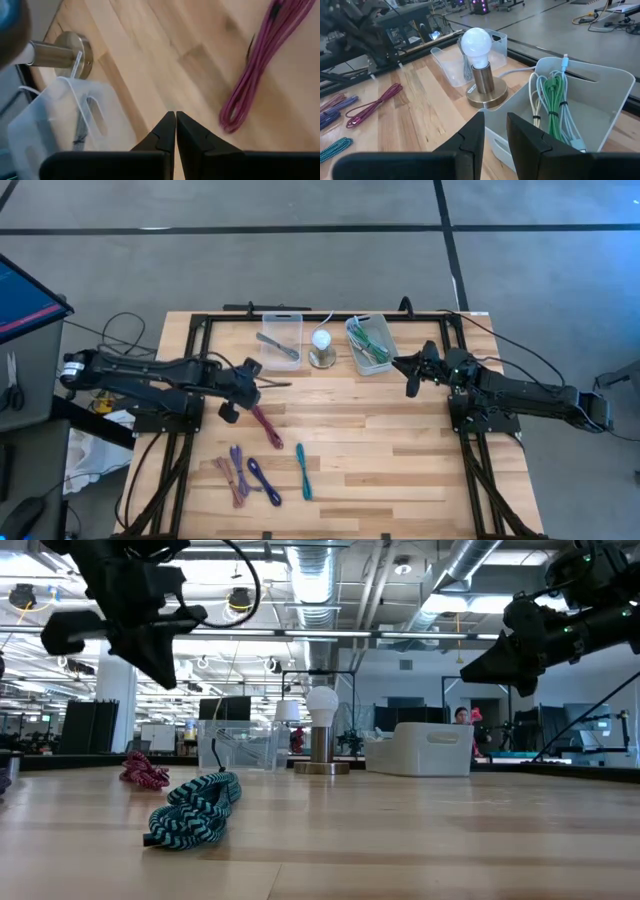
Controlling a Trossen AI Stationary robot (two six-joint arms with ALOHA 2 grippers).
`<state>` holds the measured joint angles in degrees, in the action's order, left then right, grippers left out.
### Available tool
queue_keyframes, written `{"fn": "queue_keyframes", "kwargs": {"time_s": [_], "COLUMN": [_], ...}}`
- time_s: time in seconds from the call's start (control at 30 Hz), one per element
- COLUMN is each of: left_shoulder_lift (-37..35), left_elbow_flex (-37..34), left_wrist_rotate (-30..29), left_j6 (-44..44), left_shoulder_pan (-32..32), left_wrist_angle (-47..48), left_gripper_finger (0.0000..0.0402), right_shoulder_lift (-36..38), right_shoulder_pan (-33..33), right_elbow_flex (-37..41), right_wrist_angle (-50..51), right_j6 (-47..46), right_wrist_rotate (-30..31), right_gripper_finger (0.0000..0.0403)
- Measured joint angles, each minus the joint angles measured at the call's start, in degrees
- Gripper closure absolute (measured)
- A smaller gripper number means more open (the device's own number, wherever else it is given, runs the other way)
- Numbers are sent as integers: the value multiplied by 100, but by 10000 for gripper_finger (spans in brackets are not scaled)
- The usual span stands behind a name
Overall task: Pick & Place USB Port
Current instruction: Put the pink black charger cable into the transparent bin
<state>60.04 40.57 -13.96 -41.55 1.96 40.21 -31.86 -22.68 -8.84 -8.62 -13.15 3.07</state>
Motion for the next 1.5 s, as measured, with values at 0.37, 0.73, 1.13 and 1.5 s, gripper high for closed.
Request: {"fn": "queue_keyframes", "kwargs": {"time_s": [0.37,0.73,1.13,1.5], "left_shoulder_lift": [599,587,1522,2188], "left_elbow_flex": [-2,42,42,42], "left_wrist_rotate": [-632,614,545,676], "left_j6": [792,1527,1956,1958], "left_shoulder_pan": [227,602,796,795], "left_wrist_angle": [-6,-36,-125,-761], "left_gripper_finger": [322,276,198,198], "right_shoulder_lift": [0,-5,-4,-6], "right_shoulder_pan": [0,0,2,0], "right_elbow_flex": [0,-4,-4,-4], "right_wrist_angle": [29,159,236,503], "right_j6": [77,108,107,108], "right_wrist_rotate": [22,170,153,150], "right_gripper_finger": [327,327,327,327]}}
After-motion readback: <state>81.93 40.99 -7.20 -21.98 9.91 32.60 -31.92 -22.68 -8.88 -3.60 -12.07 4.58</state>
